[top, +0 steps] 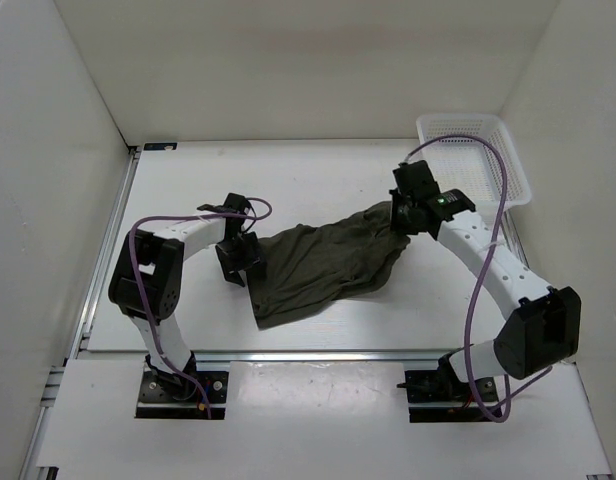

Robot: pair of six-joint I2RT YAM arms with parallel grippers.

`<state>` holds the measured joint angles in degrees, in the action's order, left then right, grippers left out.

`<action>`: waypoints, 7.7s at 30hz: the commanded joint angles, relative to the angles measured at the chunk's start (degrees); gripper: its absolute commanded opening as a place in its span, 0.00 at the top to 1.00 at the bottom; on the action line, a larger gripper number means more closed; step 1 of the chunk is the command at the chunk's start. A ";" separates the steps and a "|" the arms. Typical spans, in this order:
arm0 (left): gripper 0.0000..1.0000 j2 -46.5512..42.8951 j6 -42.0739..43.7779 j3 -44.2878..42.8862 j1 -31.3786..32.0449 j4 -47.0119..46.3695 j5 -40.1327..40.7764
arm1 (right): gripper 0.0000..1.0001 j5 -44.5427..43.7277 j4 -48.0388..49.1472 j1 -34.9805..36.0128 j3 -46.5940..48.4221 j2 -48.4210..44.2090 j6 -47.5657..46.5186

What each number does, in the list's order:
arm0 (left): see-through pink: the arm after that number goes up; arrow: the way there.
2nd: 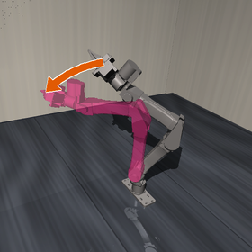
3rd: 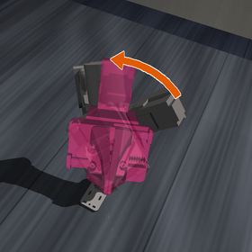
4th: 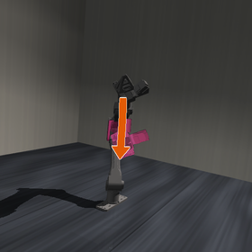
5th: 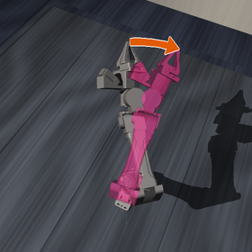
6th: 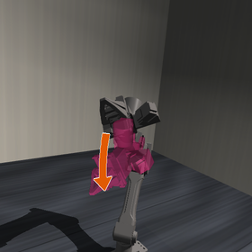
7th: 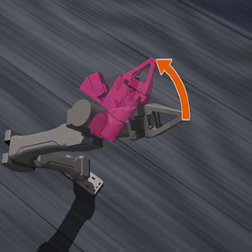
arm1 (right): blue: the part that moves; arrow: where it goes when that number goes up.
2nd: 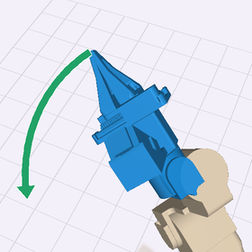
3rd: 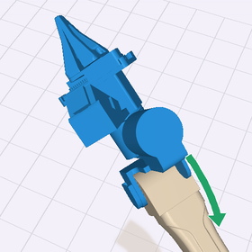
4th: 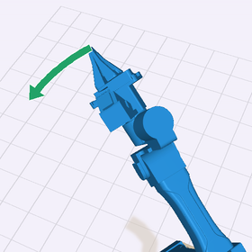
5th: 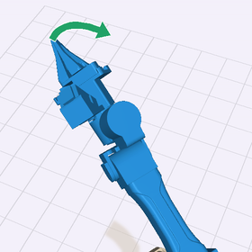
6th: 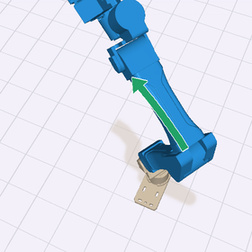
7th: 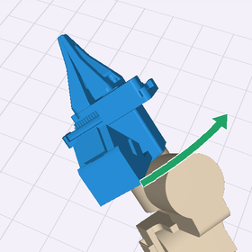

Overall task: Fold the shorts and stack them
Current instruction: Fold the shorts

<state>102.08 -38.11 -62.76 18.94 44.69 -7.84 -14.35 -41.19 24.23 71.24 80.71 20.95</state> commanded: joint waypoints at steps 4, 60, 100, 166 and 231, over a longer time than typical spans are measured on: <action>0.35 2.68 1.28 -0.87 0.13 -1.80 0.10 | 1.00 -7.97 -2.84 10.99 10.05 2.87 1.63; 0.90 0.75 2.25 1.68 -12.52 -2.94 -0.60 | 0.12 6.18 1.19 38.53 40.93 35.06 0.23; 0.33 -4.71 6.29 -6.94 5.40 6.03 2.04 | 0.28 3.37 6.30 23.58 3.11 11.67 8.93; 0.32 -22.81 -0.57 -9.90 5.22 18.07 11.35 | 0.00 8.30 20.01 16.29 -8.93 12.91 4.89; 0.06 -39.94 9.02 -14.15 -10.94 16.92 15.31 | 0.03 -17.47 -18.05 5.39 -3.91 -35.17 8.41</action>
